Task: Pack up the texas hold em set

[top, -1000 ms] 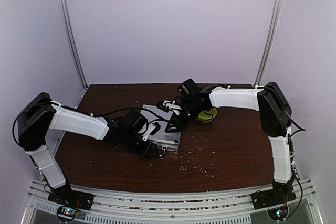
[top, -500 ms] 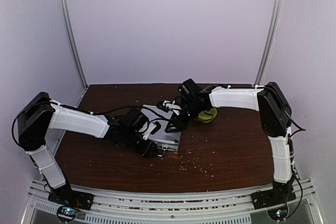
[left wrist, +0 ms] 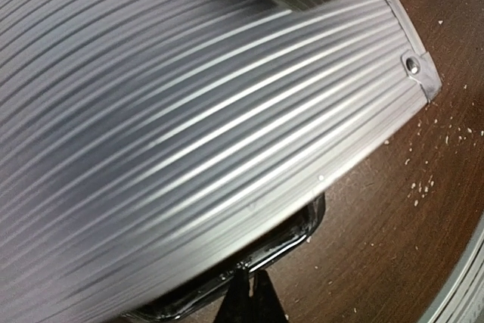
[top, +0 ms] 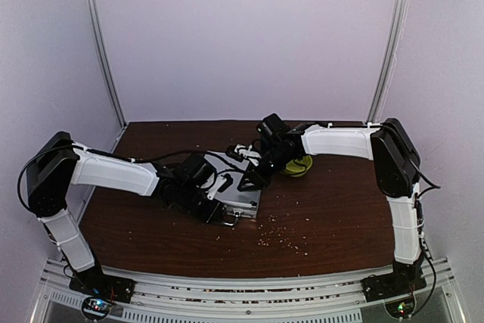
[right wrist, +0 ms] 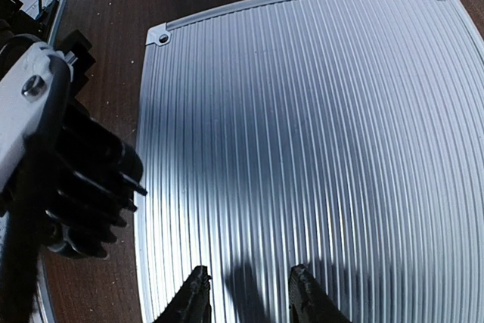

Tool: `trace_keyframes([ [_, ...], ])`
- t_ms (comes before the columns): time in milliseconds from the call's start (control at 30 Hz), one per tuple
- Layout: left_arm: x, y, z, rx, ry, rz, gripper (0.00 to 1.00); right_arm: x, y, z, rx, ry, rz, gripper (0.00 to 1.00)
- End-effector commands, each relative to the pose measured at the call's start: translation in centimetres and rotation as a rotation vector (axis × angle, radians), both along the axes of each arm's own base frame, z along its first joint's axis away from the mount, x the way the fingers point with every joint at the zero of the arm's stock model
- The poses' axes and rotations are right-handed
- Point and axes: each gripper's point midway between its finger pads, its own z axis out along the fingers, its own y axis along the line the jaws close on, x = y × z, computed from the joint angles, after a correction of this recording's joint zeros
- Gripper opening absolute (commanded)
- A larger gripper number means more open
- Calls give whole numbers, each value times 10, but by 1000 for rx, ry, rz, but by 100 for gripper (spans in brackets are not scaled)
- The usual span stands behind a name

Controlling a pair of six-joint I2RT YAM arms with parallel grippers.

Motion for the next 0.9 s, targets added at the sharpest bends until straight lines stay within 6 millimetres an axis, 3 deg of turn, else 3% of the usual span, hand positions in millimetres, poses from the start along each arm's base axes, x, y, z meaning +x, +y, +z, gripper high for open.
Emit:
trace_keyframes([
  [0,20,-8,1,-2,-58,30,0,-23,-25,-61,-176,137,-11,37],
  [367,39,-4,-10,20,-135,99,0,-24,-26,-65,-182,141,-7,37],
  [567,39,-3,-9,-33,-156,134,0,-24,-26,-67,-183,145,-8,37],
  [733,33,-2,5,-77,-169,115,0,-23,-26,-63,-180,138,-6,37],
  [867,25,1,31,-118,-217,67,0,-20,-25,-47,-163,115,-10,37],
])
